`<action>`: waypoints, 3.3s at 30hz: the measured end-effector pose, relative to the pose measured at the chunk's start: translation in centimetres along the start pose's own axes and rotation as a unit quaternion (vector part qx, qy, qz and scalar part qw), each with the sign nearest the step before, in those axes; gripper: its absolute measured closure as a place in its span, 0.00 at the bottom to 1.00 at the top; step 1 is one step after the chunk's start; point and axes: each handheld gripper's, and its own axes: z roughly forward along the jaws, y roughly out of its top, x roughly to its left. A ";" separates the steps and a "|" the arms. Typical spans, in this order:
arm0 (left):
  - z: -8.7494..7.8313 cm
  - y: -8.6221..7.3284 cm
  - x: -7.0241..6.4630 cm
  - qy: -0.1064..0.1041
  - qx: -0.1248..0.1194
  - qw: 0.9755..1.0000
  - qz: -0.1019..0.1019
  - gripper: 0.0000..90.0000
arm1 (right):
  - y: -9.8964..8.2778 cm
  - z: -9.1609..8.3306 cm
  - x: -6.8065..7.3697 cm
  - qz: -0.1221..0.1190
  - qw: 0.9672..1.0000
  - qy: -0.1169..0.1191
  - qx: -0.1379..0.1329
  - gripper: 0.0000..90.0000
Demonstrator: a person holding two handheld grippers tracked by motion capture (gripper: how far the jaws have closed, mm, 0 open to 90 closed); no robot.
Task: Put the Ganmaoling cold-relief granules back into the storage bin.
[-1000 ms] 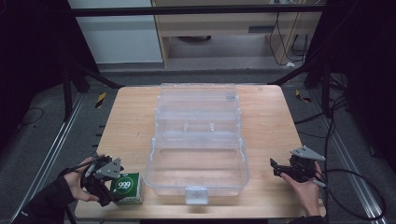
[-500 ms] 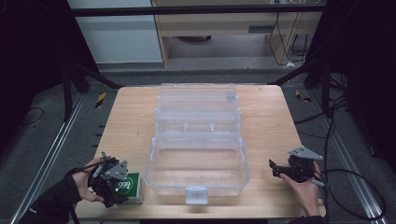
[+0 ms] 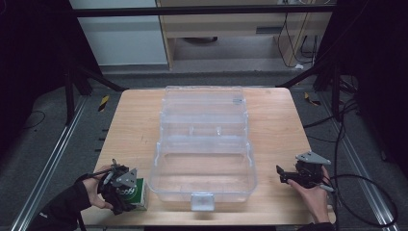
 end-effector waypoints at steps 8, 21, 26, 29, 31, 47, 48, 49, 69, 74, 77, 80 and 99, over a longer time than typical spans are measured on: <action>0.3 -0.1 0.1 -0.008 -0.002 1.000 0.000 0.11 | 0.0 0.1 0.0 0.000 1.000 0.002 0.002 0.02; 0.0 -0.2 0.1 -0.013 0.000 1.000 -0.003 0.16 | 0.0 0.1 0.0 -0.002 1.000 0.004 0.006 0.02; -0.3 -0.2 0.0 -0.021 -0.002 1.000 -0.012 0.16 | 0.0 0.0 0.1 0.000 1.000 0.007 0.007 0.02; -0.7 -0.1 -0.1 -0.019 -0.003 1.000 -0.013 0.16 | 0.0 0.1 0.1 -0.002 1.000 0.007 0.008 0.02; -1.3 -0.1 -0.1 -0.016 -0.005 1.000 -0.013 0.16 | -0.1 0.1 0.1 -0.004 1.000 0.006 0.007 0.02; -6.4 1.0 -0.3 0.006 -0.021 1.000 -0.004 0.16 | 0.0 0.1 0.0 -0.003 1.000 0.008 0.007 0.02; -6.6 1.1 -0.3 0.007 -0.022 1.000 -0.004 0.16 | 0.0 0.1 0.0 -0.004 1.000 0.007 0.007 0.02; -7.0 1.1 -0.3 0.009 -0.022 1.000 -0.002 0.16 | 0.0 0.1 0.0 -0.004 1.000 0.007 0.007 0.02; -10.8 5.1 0.2 0.022 -0.025 0.999 0.019 0.16 | 0.0 0.1 0.0 -0.002 1.000 0.009 0.006 0.02; -10.8 6.1 0.5 0.022 -0.027 0.999 0.024 0.16 | -0.1 0.1 -0.1 -0.003 1.000 0.009 0.006 0.02; -10.8 6.6 0.6 0.023 -0.031 0.999 0.028 0.16 | 0.0 0.1 -0.1 -0.002 1.000 0.010 0.006 0.02; -10.8 7.2 0.7 0.022 -0.033 0.999 0.029 0.16 | 0.0 0.0 -0.1 -0.002 1.000 0.009 0.006 0.02; -10.4 10.7 1.7 0.028 -0.037 0.996 0.072 0.16 | 0.0 0.1 -0.1 -0.003 1.000 0.008 0.007 0.02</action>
